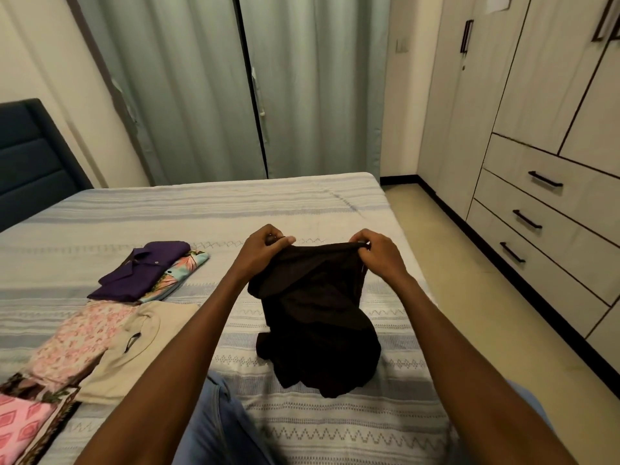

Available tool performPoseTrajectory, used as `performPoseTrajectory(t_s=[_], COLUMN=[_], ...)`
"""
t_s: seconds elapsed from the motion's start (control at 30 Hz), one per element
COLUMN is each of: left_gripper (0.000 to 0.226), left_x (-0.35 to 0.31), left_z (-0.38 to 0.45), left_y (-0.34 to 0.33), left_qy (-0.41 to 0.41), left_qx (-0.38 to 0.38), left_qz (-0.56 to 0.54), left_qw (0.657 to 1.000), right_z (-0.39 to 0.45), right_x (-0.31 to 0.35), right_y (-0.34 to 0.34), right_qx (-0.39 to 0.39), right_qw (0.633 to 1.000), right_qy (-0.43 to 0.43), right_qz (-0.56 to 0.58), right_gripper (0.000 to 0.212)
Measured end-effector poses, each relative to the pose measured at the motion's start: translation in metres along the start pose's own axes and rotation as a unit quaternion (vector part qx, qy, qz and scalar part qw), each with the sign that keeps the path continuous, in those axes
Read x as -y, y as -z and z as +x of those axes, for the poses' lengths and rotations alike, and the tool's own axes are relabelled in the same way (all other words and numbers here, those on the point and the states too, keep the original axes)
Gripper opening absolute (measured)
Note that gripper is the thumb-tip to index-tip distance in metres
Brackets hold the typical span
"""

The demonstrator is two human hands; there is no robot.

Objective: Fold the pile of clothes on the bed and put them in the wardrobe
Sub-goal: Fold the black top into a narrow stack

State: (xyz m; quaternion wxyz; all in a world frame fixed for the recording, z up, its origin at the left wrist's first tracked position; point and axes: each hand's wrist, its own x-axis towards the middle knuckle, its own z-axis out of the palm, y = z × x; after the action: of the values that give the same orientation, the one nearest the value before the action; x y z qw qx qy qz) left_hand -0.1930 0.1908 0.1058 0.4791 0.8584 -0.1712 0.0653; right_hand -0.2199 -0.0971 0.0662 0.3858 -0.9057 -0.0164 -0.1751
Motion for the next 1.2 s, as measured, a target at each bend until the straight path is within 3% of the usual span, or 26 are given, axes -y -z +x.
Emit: performPoseTrajectory(t_s=[0.13, 0.27, 0.37, 0.43, 0.5, 0.57, 0.63, 0.7, 0.8, 0.9, 1.03, 1.2], left_gripper=[0.023, 0.055, 0.049, 0.039, 0.031, 0.023, 0.026, 0.044, 0.066, 0.067, 0.038, 0.016], left_x=[-0.027, -0.043, -0.055, -0.061, -0.063, -0.062, -0.06, -0.061, -0.067, -0.069, -0.062, -0.058], left_z=[0.002, -0.005, -0.02, -0.025, -0.021, -0.011, -0.001, 0.006, 0.012, 0.015, 0.021, 0.019], left_y=[0.019, 0.018, 0.001, -0.012, -0.022, -0.033, -0.043, -0.055, -0.075, -0.092, -0.098, -0.1], left_qy=[0.015, 0.027, 0.058, 0.061, 0.034, -0.016, -0.054, -0.07, -0.091, -0.093, -0.09, -0.094], left_qx=[0.138, 0.256, 0.382, 0.427, 0.376, 0.242, 0.143, 0.143, 0.216, 0.252, 0.235, 0.122], left_qz=[-0.027, 0.007, 0.037, 0.022, 0.006, 0.02, 0.037, 0.032, 0.019, -0.034, 0.037, 0.115], left_qw=[0.99, 0.966, 0.922, 0.902, 0.926, 0.97, 0.987, 0.987, 0.972, 0.963, 0.967, 0.981], right_z=[0.028, 0.045, 0.039, 0.029, 0.016, 0.003, -0.008, -0.016, -0.023, -0.028, -0.036, -0.044], right_x=[0.024, 0.025, 0.027, 0.031, 0.032, 0.032, 0.032, 0.028, 0.022, 0.015, 0.0, -0.014], right_y=[0.044, 0.062, 0.067, 0.065, 0.061, 0.058, 0.053, 0.046, 0.037, 0.031, 0.027, 0.011], right_qx=[-0.002, -0.058, -0.076, -0.036, 0.004, 0.025, 0.044, 0.061, 0.103, 0.141, 0.139, 0.098], right_qw=[0.997, 0.99, 0.987, 0.995, 0.993, 0.977, 0.963, 0.949, 0.931, 0.92, 0.936, 0.985], right_qy=[0.042, 0.123, 0.112, 0.089, 0.063, 0.053, 0.052, 0.035, -0.008, -0.038, -0.067, -0.085], right_qz=[0.072, -0.039, -0.085, -0.03, 0.103, 0.204, 0.262, 0.306, 0.349, 0.364, 0.315, 0.114], right_gripper=[0.04, 0.034, 0.029, 0.035, 0.042, 0.035, 0.024, 0.021, 0.017, 0.035, 0.051, 0.035])
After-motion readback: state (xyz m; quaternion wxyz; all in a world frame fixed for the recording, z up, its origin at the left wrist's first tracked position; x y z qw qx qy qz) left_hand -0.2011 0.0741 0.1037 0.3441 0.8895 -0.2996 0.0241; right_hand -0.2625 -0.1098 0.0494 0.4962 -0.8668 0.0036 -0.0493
